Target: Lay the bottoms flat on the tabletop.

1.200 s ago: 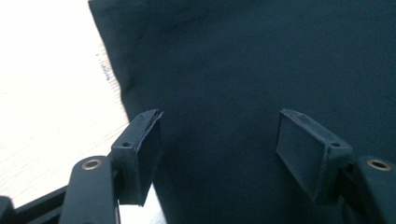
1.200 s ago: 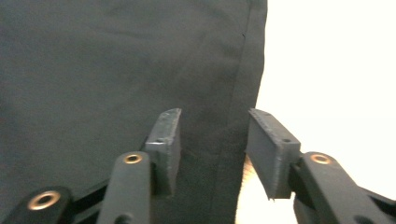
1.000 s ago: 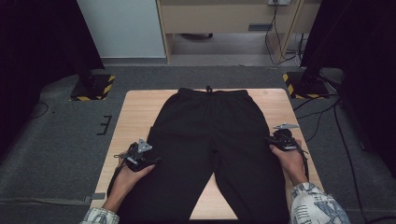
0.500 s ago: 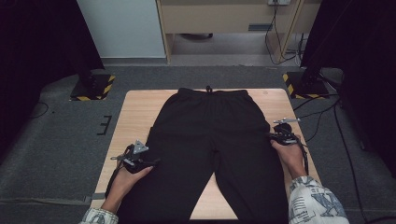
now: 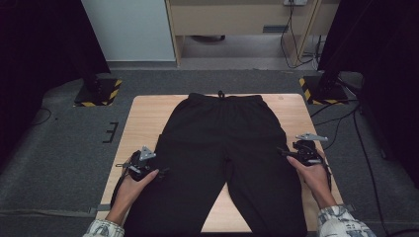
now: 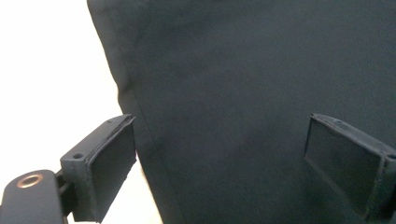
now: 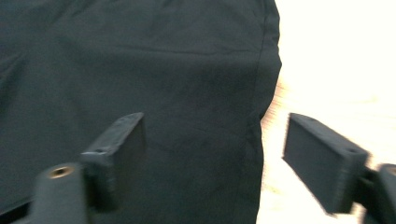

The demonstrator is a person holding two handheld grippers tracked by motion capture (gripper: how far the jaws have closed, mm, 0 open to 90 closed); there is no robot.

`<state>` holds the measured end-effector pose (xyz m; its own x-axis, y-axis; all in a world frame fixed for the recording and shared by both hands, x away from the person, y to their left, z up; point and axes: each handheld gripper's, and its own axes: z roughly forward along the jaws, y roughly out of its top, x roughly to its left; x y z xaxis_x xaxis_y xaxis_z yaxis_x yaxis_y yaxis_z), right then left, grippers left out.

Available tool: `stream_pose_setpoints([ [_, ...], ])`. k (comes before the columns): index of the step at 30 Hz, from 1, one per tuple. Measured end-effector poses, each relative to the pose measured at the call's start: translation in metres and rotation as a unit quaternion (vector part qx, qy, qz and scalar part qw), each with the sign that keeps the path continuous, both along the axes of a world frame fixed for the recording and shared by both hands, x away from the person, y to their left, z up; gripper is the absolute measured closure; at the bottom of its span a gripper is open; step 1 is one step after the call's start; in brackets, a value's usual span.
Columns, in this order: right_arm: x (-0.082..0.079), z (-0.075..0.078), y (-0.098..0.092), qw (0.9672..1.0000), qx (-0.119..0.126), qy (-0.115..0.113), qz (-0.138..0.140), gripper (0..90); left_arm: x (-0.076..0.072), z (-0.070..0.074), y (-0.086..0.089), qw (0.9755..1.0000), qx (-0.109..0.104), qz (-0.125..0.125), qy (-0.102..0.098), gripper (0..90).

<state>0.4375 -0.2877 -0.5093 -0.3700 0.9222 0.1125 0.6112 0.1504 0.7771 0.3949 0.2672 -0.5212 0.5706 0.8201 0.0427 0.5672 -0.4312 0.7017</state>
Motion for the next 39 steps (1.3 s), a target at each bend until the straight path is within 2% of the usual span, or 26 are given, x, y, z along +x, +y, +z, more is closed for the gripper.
stream_pose_setpoints([
  [2, -0.004, 0.001, 0.000, 1.0000, 0.007, -0.002, 0.003, 14.1, 0.002, 0.002, 0.001, 1.0000, -0.003, 0.004, -0.004, 6.9],
  [5, -0.008, 0.001, 0.001, 0.9999, 0.003, -0.002, 0.010, 13.1, 0.005, 0.004, 0.004, 0.9999, -0.006, 0.008, -0.006, 5.9],
  [7, -0.011, 0.001, 0.002, 0.9998, -0.002, -0.007, 0.018, 12.4, 0.007, 0.003, 0.005, 1.0000, -0.003, 0.007, -0.004, 5.7],
  [11, -0.014, -0.001, -0.001, 0.9998, 0.000, 0.004, 0.017, 11.9, 0.015, 0.001, 0.006, 0.9999, 0.006, 0.007, -0.006, 5.8],
  [14, -0.017, -0.003, -0.009, 0.9999, -0.001, 0.010, 0.010, 12.6, 0.021, 0.002, 0.007, 0.9999, 0.014, 0.005, -0.008, 5.7],
  [18, -0.020, -0.005, -0.023, 0.9999, -0.015, 0.008, -0.002, 14.5, 0.029, 0.002, 0.011, 0.9997, 0.022, 0.009, -0.006, 5.9],
  [21, -0.022, -0.008, -0.033, 0.9998, -0.016, 0.010, -0.010, 14.6, 0.033, 0.002, 0.016, 0.9995, 0.025, 0.018, -0.003, 6.1],
  [27, -0.023, -0.011, -0.051, 0.9993, -0.011, 0.011, -0.033, 14.2, 0.042, 0.001, 0.033, 0.9988, 0.015, 0.047, 0.002, 6.1],
  [33, -0.021, -0.013, -0.067, 0.9976, 0.000, 0.004, -0.069, 14.1, 0.055, -0.001, 0.050, 0.9962, 0.015, 0.085, 0.012, 6.1],
  [35, -0.020, -0.015, -0.069, 0.9968, 0.001, 0.010, -0.079, 13.7, 0.059, -0.003, 0.057, 0.9945, 0.001, 0.103, 0.018, 6.1],
  [37, -0.018, -0.019, -0.071, 0.9964, -0.003, 0.014, -0.084, 13.4, 0.063, -0.006, 0.063, 0.9909, -0.031, 0.128, 0.026, 6.5],
  [38, -0.018, -0.020, -0.071, 0.9958, -0.001, 0.019, -0.090, 13.3, 0.064, -0.008, 0.066, 0.9895, -0.036, 0.137, 0.029, 6.5],
  [39, -0.017, -0.022, -0.071, 0.9955, -0.004, 0.020, -0.093, 13.3, 0.064, -0.009, 0.068, 0.9888, -0.030, 0.143, 0.029, 6.5],
])
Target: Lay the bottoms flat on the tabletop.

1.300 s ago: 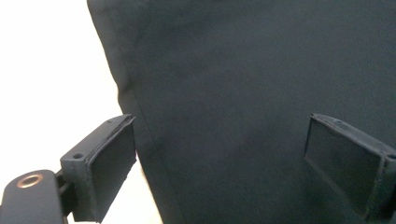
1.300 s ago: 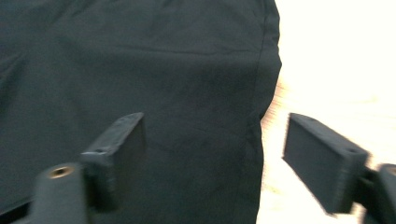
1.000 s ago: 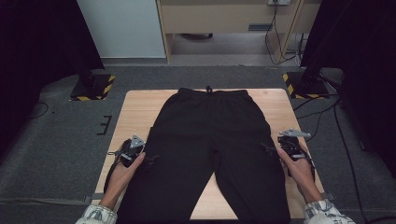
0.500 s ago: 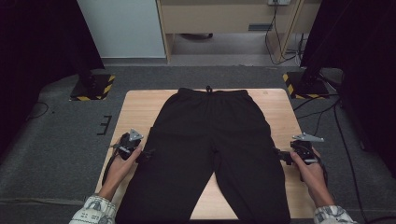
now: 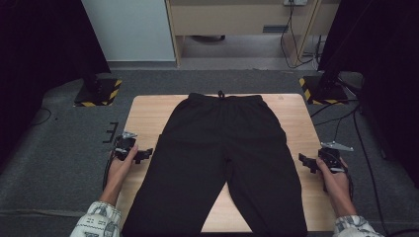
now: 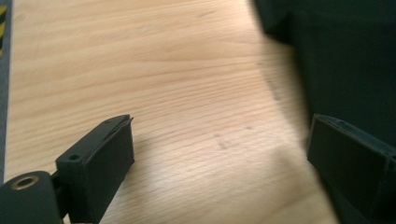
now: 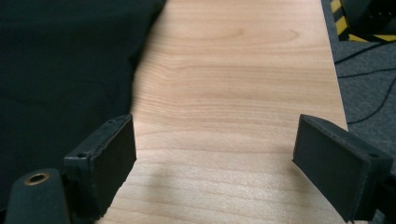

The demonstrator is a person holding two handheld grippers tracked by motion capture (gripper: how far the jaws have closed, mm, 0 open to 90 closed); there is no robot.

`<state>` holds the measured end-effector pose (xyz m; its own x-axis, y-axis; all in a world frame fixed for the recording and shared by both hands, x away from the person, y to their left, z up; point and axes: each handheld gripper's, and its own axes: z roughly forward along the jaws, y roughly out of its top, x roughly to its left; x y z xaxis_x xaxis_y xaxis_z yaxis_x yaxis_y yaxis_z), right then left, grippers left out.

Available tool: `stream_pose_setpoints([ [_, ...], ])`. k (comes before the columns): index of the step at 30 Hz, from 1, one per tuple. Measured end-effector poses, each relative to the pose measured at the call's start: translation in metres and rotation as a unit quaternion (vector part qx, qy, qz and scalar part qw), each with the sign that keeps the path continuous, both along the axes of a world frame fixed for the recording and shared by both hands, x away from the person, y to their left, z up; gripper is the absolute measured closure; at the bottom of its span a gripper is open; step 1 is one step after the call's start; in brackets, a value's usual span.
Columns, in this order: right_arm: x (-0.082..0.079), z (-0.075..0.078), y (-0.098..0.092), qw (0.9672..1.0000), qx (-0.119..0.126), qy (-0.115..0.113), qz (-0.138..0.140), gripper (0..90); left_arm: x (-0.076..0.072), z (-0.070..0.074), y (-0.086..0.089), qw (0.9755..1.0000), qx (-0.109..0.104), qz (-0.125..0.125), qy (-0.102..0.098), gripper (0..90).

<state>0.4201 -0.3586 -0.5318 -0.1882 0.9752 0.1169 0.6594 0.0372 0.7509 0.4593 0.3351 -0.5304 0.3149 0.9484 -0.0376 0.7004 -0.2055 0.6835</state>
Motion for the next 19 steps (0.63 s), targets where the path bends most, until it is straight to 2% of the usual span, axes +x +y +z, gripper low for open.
stream_pose_setpoints([
  [4, 0.001, -0.005, 0.001, 1.0000, -0.005, 0.004, -0.007, 12.4, 0.000, -0.004, 0.000, 0.9997, 0.019, 0.006, -0.011, 6.4],
  [7, 0.000, -0.006, 0.004, 0.9999, -0.014, 0.006, -0.007, 12.0, -0.002, -0.006, -0.001, 0.9996, 0.016, -0.003, -0.022, 4.8],
  [10, -0.006, -0.006, 0.007, 0.9984, -0.055, 0.008, 0.007, 12.0, -0.007, -0.006, -0.001, 0.9996, 0.016, -0.010, -0.022, 4.7],
  [11, -0.009, -0.006, 0.008, 0.9980, -0.061, 0.010, 0.008, 11.8, -0.009, -0.006, -0.001, 0.9995, 0.016, -0.011, -0.023, 4.6],
  [19, -0.030, -0.006, 0.010, 0.9980, -0.061, 0.011, 0.009, 11.8, -0.022, -0.006, -0.002, 0.9996, 0.016, -0.005, -0.023, 4.4],
])
